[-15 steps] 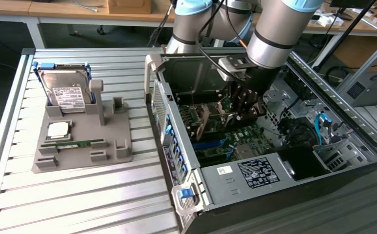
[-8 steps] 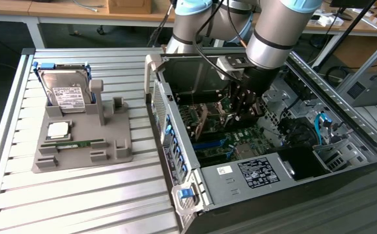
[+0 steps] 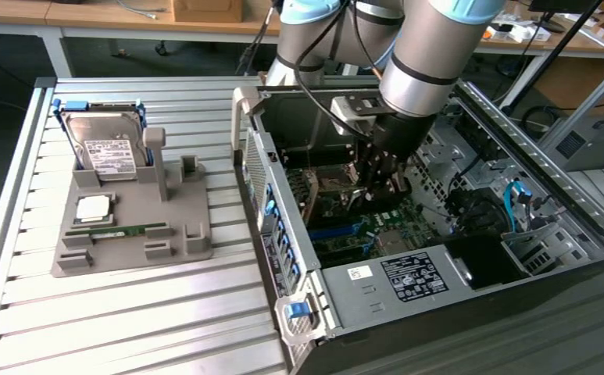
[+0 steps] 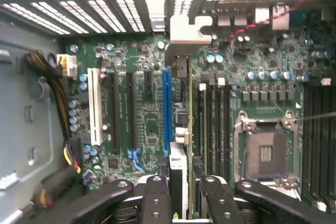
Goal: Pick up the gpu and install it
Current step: 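Insert the gpu into the slot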
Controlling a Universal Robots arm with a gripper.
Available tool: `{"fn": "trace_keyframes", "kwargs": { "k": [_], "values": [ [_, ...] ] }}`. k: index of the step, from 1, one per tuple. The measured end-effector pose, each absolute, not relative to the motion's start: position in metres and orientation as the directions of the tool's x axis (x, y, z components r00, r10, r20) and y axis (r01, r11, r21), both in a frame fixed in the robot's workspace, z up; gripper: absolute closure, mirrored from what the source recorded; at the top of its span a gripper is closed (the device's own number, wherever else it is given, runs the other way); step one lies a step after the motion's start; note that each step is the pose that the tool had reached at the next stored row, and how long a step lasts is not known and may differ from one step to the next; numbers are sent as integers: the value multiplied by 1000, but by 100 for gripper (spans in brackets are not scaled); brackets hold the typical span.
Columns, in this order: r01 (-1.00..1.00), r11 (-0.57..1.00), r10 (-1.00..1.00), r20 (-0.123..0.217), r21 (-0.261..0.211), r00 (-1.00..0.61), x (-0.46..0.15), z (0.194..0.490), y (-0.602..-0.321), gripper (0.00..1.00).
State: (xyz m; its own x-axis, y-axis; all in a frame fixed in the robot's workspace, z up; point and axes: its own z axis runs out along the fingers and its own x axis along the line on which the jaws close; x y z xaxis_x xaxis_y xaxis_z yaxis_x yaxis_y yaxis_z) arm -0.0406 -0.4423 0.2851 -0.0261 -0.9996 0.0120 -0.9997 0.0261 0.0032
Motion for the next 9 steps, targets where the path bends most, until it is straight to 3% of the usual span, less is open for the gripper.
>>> {"fn": "trace_keyframes", "kwargs": {
  "k": [9],
  "values": [
    [-1000, 26, -1000, 14, 3, -26, -52, 281, -447, 73]
  ]
}}
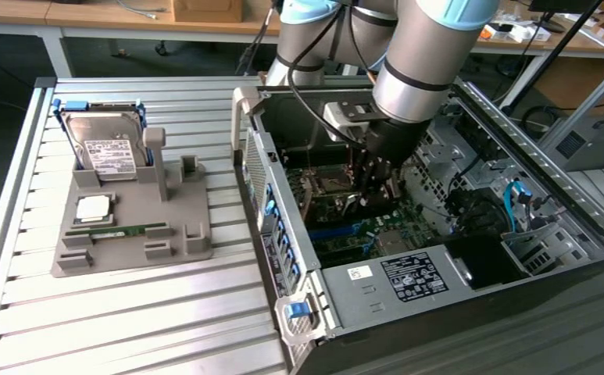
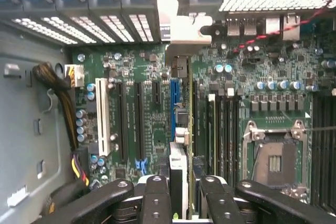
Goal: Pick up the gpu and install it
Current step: 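Insert the gpu into the slot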
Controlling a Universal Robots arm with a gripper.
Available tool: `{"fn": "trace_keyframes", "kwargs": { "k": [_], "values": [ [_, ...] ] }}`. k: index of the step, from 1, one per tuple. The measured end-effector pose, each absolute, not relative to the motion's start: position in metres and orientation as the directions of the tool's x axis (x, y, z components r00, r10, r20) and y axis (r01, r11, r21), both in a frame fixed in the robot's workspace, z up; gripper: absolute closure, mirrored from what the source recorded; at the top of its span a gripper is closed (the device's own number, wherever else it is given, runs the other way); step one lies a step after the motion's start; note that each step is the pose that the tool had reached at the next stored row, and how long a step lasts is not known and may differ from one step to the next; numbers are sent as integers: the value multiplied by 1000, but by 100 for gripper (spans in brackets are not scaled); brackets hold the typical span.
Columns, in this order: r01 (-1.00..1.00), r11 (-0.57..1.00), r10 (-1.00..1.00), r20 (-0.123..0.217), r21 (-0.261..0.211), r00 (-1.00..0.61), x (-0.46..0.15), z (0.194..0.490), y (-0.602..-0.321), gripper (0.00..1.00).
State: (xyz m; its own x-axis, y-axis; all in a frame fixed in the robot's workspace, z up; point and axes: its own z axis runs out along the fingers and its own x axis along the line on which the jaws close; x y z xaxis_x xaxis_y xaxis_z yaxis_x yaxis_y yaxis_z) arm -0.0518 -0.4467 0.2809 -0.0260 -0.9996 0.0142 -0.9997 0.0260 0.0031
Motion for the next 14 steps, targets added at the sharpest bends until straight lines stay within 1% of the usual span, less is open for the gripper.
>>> {"fn": "trace_keyframes", "kwargs": {
  "k": [14],
  "values": [
    [-1000, 26, -999, 20, 3, -26, -70, 271, -451, 73]
  ]
}}
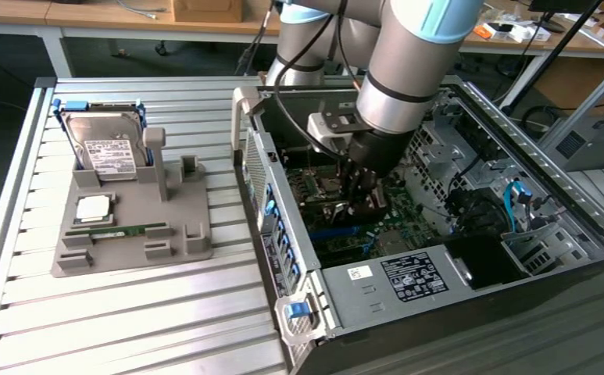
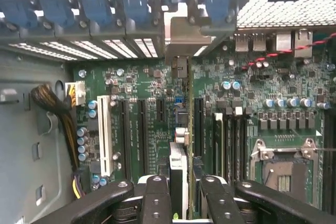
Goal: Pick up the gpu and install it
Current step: 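Insert the gpu into the slot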
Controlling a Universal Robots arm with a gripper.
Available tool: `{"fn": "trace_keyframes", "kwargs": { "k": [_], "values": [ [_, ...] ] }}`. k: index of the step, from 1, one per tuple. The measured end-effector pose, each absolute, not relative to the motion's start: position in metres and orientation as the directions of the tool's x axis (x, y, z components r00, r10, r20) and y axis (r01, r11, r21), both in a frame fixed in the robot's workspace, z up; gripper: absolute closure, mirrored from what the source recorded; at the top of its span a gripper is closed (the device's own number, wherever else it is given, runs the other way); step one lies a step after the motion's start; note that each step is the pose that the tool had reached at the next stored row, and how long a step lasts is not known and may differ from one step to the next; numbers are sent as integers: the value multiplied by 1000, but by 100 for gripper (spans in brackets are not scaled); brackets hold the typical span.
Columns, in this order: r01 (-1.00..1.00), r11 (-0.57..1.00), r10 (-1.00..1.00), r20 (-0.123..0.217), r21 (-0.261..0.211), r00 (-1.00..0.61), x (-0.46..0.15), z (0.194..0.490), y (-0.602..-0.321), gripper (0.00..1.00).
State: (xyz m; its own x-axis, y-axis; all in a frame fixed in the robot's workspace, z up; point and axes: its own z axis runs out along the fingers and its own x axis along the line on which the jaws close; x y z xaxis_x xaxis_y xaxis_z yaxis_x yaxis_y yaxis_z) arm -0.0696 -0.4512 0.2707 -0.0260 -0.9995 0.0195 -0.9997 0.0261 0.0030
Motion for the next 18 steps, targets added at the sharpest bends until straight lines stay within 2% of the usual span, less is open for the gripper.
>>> {"fn": "trace_keyframes", "kwargs": {
  "k": [18],
  "values": [
    [-999, 38, -999, 17, 3, -38, -76, 267, -453, 73]
  ]
}}
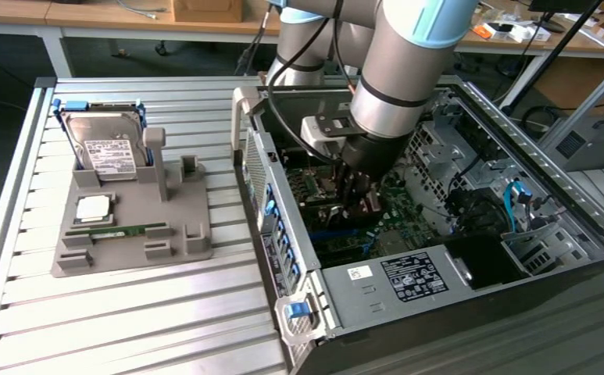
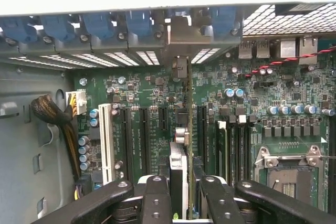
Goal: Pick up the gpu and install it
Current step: 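Insert the gpu into the slot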
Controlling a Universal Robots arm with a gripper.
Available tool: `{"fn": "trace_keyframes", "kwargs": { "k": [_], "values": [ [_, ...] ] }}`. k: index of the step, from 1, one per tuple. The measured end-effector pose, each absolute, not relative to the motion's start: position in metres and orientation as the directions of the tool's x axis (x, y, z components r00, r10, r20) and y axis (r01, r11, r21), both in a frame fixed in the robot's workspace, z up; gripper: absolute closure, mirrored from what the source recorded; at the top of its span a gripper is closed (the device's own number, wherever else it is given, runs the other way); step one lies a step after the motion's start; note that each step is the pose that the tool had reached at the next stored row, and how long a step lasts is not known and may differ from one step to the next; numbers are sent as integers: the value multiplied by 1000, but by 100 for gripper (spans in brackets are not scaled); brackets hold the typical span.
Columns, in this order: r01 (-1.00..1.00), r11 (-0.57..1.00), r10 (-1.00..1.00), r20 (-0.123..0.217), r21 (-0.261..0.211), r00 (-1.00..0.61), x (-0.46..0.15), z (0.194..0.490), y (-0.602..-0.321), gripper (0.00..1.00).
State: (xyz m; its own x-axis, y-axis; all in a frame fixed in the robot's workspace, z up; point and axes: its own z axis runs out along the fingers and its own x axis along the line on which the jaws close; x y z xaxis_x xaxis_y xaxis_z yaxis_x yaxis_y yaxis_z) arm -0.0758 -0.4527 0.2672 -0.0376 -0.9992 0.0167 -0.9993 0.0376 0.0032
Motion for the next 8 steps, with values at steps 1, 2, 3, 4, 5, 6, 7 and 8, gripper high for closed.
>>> {"fn": "trace_keyframes", "kwargs": {
  "k": [1, 2, 3, 4, 5, 6, 7, 8],
  "values": [
    [-999, 38, -999, 13, 3, -38, -76, 267, -453, 73],
    [-999, 38, -999, 8, 3, -38, -76, 267, -453, 73],
    [-999, 38, -999, 4, 4, -38, -76, 267, -453, 73],
    [-999, 38, -999, -5, 4, -38, -77, 267, -453, 73],
    [-999, 37, -999, -8, 4, -37, -77, 267, -454, 73],
    [-999, 38, -999, -8, 4, -38, -77, 267, -455, 73],
    [-999, 38, -999, -8, 4, -38, -77, 267, -456, 73],
    [-999, 38, -999, -8, 4, -38, -77, 267, -457, 73]
  ]
}}
